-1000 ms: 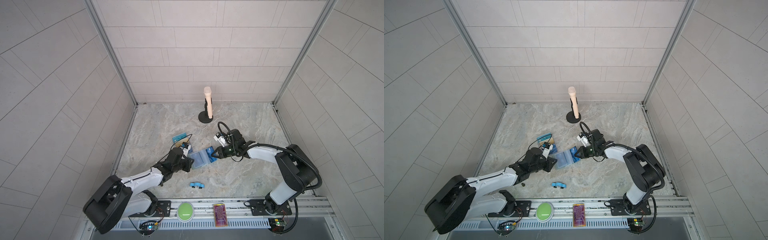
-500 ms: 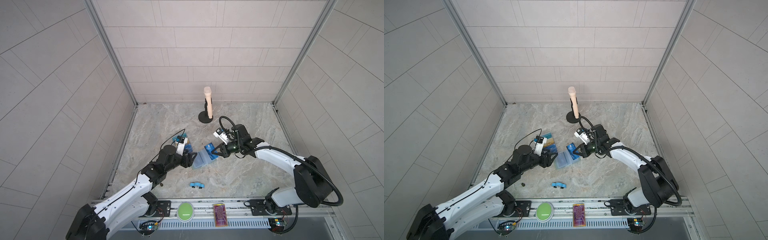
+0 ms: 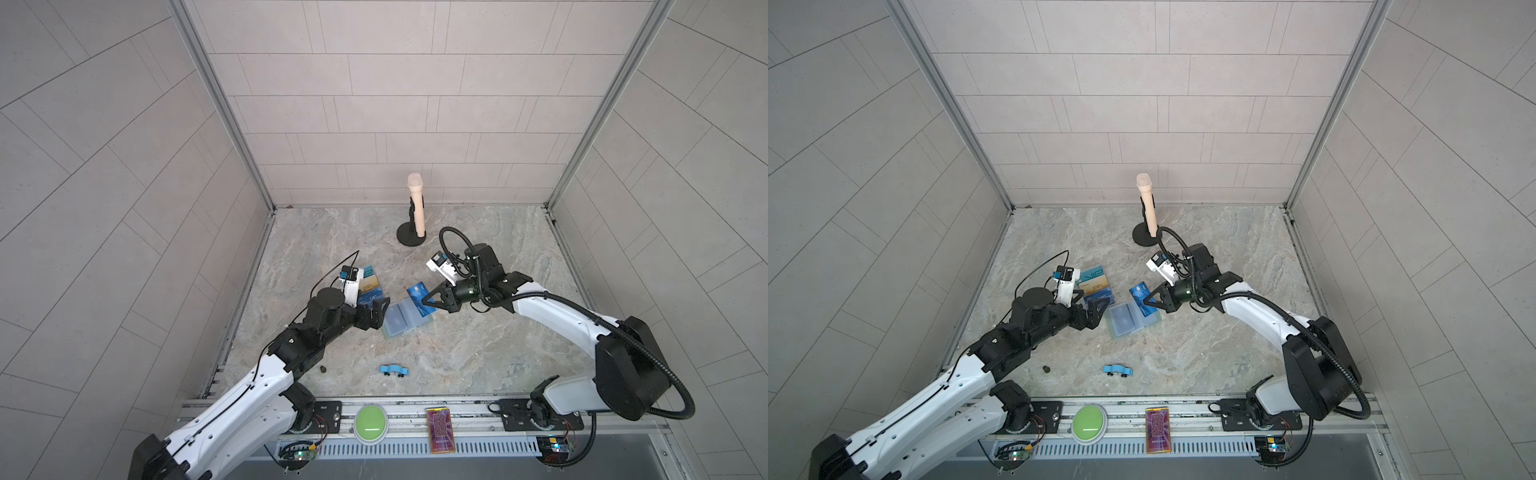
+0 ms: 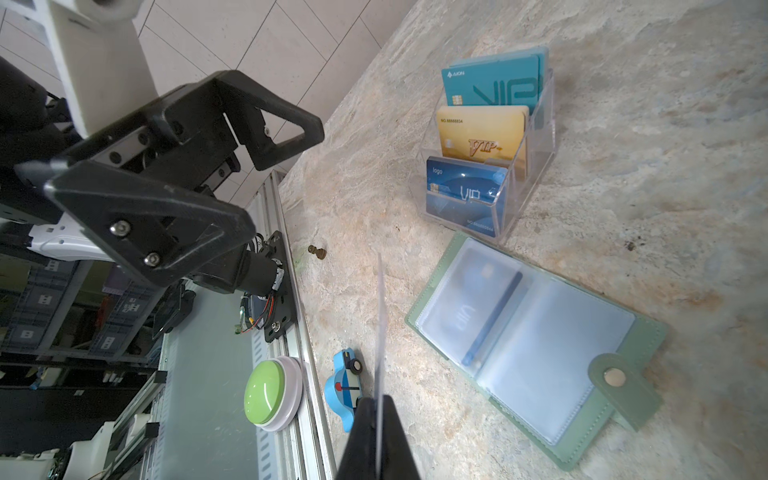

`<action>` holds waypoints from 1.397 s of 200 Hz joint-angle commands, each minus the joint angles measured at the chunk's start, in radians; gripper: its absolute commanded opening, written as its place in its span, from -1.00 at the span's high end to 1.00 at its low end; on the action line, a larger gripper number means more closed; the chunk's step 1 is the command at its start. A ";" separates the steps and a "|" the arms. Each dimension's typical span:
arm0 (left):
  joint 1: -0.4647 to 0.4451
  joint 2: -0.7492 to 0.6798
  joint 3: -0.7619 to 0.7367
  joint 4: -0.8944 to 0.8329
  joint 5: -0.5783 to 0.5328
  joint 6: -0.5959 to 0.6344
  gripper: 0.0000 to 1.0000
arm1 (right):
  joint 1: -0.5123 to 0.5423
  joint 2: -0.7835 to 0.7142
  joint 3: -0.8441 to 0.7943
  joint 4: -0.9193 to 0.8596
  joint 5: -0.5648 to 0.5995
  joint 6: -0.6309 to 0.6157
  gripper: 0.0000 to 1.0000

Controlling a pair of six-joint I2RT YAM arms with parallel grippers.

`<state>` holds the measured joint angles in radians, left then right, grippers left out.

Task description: Take the credit cards out of the card holder

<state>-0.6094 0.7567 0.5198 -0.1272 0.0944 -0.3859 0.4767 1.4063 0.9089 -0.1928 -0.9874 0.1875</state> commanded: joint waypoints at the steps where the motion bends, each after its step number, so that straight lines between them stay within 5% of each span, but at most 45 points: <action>1: 0.009 -0.010 0.038 -0.073 -0.089 -0.041 -1.00 | 0.000 -0.035 0.021 -0.013 -0.042 -0.043 0.98; 104: 0.013 -0.004 0.154 -0.062 0.401 0.077 -0.98 | 0.050 -0.042 0.024 0.101 -0.201 -0.005 1.00; 156: 0.013 0.065 0.204 -0.059 0.597 0.079 -0.70 | 0.113 -0.030 0.061 0.114 -0.236 -0.008 1.00; 279: 0.013 0.075 0.213 -0.058 0.729 0.075 -0.10 | 0.162 0.029 0.123 0.005 -0.264 -0.107 1.00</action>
<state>-0.6014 0.8440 0.7025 -0.1928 0.7864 -0.3176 0.6346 1.4250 1.0107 -0.1642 -1.2163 0.1455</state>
